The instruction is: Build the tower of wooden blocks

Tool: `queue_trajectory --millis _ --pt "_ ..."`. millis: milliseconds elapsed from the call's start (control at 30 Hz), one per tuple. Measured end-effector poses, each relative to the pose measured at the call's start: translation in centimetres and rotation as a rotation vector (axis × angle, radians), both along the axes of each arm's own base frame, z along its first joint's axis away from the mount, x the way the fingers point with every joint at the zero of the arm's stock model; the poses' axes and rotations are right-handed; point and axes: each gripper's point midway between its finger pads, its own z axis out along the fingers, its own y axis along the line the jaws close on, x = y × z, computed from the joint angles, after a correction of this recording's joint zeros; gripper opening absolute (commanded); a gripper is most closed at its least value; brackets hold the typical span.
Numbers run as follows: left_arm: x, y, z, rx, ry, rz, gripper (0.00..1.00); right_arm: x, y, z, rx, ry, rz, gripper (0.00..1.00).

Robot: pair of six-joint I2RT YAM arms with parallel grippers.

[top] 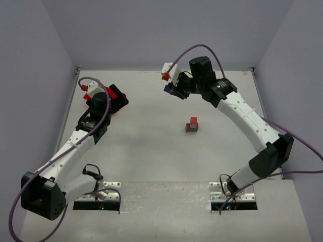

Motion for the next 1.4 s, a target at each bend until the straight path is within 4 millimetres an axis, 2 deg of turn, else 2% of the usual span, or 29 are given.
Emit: queue_trajectory --millis 67,133,333,433,533,700,933,1200,1400 --pt "0.5 -0.6 -0.6 0.011 0.013 -0.031 1.0 -1.0 -1.2 1.1 -0.041 -0.027 0.031 0.0" --pt "0.9 -1.1 -1.6 0.022 0.039 -0.064 1.0 -2.3 -2.4 0.7 -0.088 -0.022 0.063 0.0" --pt "1.8 -2.8 -4.4 0.039 0.116 -0.154 1.0 -5.6 -6.8 -4.4 -0.252 0.071 0.112 0.0" --pt "2.3 -3.6 -5.1 0.039 0.142 -0.193 1.0 -5.8 -8.4 -5.9 -0.295 0.11 0.108 0.0" --pt "2.8 -4.1 -5.1 0.036 0.145 -0.22 1.0 -5.4 -9.5 -6.4 -0.306 0.126 0.098 0.0" --pt "2.9 -4.7 -4.9 0.036 0.136 -0.253 1.0 -5.0 -10.1 -7.9 -0.311 0.172 0.117 0.0" --pt "3.3 -5.0 -5.6 0.044 0.153 -0.27 1.0 -4.8 -10.5 -10.5 -0.316 0.243 0.149 0.0" --pt "3.5 -5.4 -6.6 0.052 0.18 -0.297 1.0 -5.2 -11.2 -11.9 -0.328 0.291 0.161 0.03" --pt "3.7 -5.6 -6.5 0.051 0.179 -0.308 1.0 -5.2 -11.6 -12.5 -0.342 0.292 0.185 0.02"
